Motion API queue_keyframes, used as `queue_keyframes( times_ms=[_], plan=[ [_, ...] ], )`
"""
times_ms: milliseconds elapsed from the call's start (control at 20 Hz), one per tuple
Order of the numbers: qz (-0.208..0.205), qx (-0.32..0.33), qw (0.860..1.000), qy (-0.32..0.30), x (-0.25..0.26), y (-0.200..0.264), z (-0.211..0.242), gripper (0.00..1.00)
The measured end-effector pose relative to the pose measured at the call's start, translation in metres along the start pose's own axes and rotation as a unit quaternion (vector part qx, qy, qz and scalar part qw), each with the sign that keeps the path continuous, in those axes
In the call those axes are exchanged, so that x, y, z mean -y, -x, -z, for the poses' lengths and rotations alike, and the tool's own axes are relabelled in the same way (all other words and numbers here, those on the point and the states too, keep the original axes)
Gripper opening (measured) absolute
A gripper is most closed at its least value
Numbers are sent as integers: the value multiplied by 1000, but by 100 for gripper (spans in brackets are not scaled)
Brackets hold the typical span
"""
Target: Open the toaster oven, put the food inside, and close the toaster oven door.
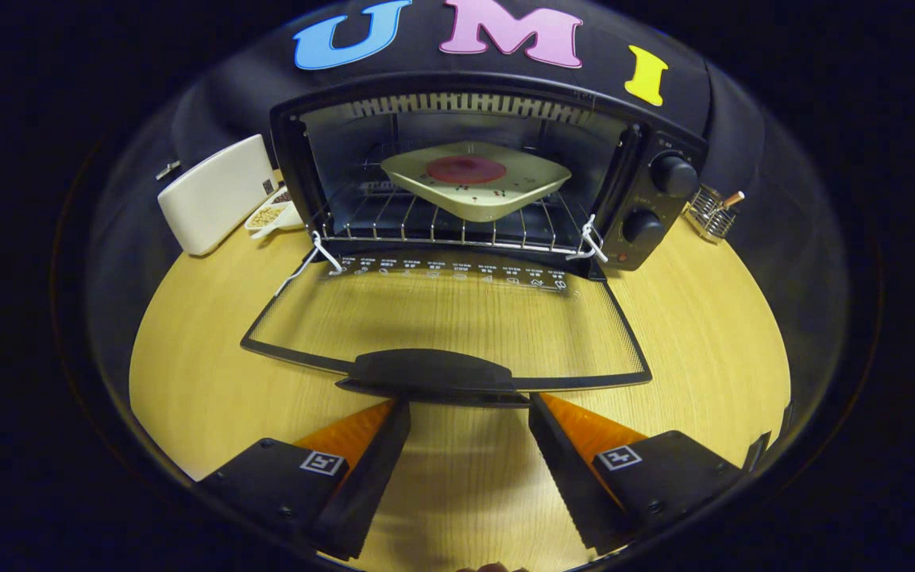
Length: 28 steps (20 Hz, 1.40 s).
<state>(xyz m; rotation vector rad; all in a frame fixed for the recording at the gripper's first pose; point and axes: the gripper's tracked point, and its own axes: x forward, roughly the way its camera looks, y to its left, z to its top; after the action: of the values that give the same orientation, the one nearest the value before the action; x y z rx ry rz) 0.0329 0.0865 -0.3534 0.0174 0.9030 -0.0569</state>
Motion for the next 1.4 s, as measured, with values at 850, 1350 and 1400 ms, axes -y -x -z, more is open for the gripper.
queue_keyframes(
  times_ms=[850,1350,1400],
  plan=[
    [-52,207,974,-72,42,116,-205,99],
    [56,389,918,-44,179,272,-254,99],
    [63,403,912,-48,188,287,-255,99]
  ],
)
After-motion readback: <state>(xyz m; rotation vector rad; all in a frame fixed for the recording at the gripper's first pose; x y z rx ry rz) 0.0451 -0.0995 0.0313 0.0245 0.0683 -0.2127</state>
